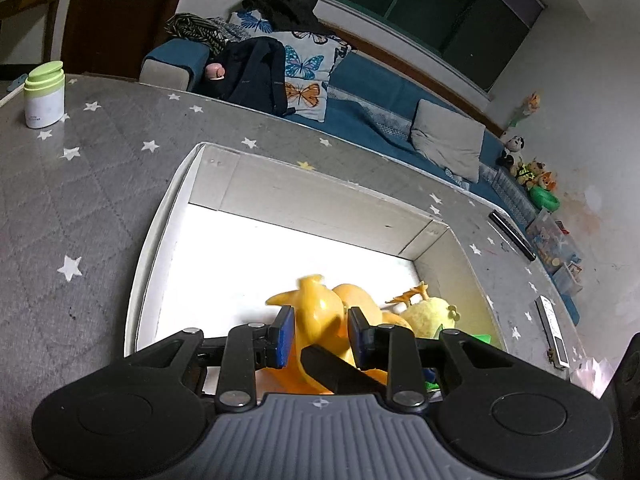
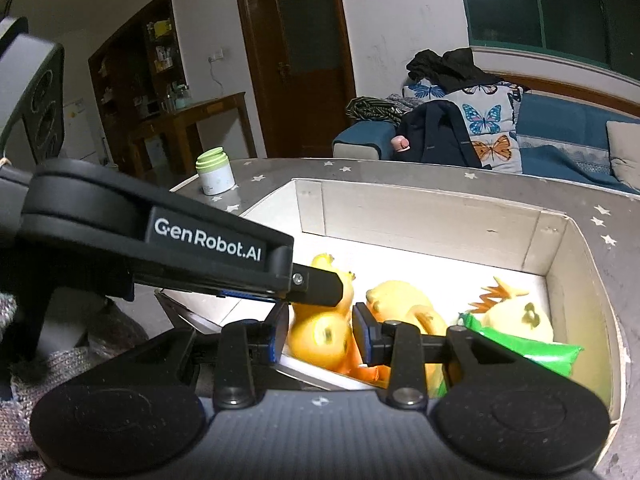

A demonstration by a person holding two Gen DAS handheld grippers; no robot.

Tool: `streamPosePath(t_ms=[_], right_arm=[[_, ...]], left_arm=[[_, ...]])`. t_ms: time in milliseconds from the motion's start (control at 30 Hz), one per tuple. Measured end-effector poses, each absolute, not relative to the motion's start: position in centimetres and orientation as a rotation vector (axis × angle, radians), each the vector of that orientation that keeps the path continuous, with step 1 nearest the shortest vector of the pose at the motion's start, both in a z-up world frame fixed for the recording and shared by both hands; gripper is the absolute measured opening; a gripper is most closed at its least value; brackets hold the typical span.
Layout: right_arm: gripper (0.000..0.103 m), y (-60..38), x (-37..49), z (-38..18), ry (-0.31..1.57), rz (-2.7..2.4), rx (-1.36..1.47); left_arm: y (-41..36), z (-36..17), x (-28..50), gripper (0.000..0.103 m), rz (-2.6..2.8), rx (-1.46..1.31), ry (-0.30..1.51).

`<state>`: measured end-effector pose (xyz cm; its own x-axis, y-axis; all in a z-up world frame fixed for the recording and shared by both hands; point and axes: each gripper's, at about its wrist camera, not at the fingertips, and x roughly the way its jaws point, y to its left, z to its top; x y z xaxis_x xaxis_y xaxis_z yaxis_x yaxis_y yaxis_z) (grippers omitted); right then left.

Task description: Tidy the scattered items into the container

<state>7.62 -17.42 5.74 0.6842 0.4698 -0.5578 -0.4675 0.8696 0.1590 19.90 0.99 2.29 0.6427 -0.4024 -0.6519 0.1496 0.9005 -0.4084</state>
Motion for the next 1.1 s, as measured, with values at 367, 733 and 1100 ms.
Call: streamPosePath(t_ms=[367,733,1100], right_arm=[[0.036,-17.7,6.2,6.2,0.598,0.52,0.004],[0.053,-18.5,4.2,6.8,0.571,0.506,0.008],[0.082,-19.6,2.0,7.2,0.542,0.498,0.034]], left_arm=[[1.0,2.7,19.0,0.032,-0.315,-0.311,0.798],[0.6,4.1,16.3,0.032,-0.305,-0.24,0.732],[0.5,4.4,13.3,0.033,-0.267,-0.175,0.692]])
